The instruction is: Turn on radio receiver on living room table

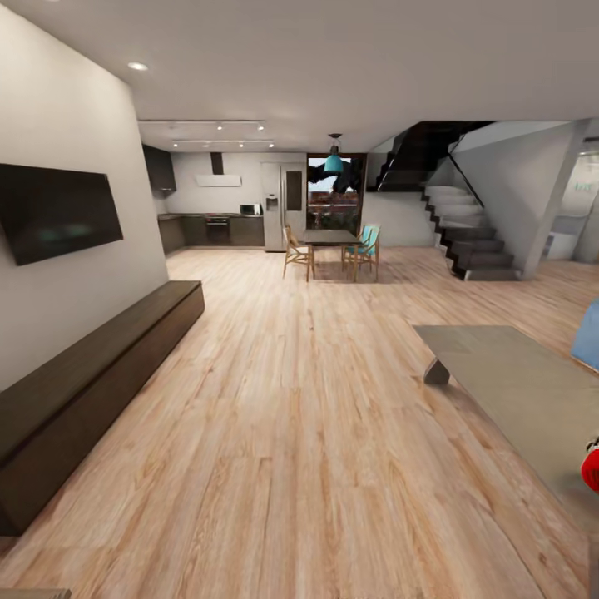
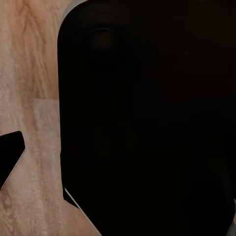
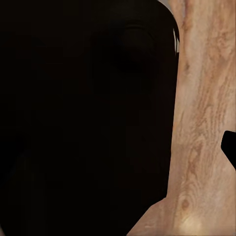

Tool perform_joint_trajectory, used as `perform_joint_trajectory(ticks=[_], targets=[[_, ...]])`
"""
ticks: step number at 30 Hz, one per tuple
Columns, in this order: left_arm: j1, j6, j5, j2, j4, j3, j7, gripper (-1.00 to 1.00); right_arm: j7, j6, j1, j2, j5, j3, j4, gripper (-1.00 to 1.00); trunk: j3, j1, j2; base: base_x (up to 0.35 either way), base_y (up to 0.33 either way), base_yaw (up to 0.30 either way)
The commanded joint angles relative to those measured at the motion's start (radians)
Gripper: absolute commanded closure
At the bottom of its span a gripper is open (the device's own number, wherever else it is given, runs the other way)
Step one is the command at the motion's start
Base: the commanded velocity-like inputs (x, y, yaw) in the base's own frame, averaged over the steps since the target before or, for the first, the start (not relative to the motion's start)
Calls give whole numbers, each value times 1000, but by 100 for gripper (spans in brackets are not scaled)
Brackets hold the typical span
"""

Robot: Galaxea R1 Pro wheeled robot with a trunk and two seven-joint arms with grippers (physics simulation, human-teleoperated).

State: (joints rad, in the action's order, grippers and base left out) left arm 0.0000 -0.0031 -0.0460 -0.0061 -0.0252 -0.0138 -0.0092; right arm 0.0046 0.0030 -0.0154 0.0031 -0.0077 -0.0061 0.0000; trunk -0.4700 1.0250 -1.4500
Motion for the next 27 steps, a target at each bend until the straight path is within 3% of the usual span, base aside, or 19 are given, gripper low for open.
perform_joint_trajectory(ticks=[1, 27], targets=[[0, 0, 0, 0, 0, 0, 0, -100, 0, 0, 0, 0, 0, 0, 0, -100, 0, 0, 0, 0, 0, -279], [0, -1, 0, -1, -1, 0, 0, -100, -1, 0, 0, -1, -1, 0, 0, -100, 0, 0, 0, 0, 0, -281]])
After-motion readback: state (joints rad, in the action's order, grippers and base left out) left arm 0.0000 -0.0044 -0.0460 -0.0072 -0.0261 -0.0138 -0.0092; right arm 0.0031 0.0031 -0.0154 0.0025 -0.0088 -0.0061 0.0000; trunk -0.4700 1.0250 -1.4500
